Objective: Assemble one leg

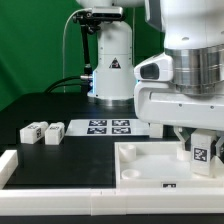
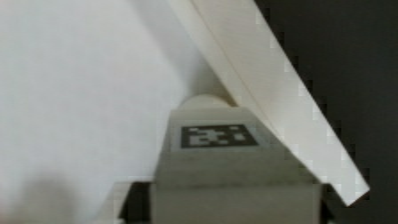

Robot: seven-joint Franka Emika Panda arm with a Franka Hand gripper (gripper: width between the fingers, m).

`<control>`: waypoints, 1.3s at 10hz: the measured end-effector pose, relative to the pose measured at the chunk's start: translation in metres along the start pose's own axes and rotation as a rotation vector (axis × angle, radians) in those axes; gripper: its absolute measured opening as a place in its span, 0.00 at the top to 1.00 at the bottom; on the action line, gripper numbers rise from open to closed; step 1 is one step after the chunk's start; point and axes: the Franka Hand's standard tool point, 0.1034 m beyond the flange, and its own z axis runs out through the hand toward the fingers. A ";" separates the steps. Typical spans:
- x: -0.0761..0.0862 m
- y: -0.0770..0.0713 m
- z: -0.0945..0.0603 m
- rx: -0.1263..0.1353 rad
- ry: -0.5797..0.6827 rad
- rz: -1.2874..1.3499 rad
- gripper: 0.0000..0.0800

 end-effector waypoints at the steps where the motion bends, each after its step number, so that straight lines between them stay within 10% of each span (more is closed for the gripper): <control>1: 0.000 0.000 0.000 0.000 0.001 0.129 0.64; 4: 0.000 0.000 0.000 -0.003 0.007 0.339 0.64; 6: 0.000 -0.001 0.000 -0.004 0.007 0.266 0.30; 7: -0.003 -0.001 0.002 -0.002 0.009 0.241 0.30; 13: -0.008 0.001 0.003 -0.013 0.005 -0.503 0.19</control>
Offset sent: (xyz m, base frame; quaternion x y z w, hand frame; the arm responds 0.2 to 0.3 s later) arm 0.0000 0.0000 0.0000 0.0000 0.0000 0.0899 0.9960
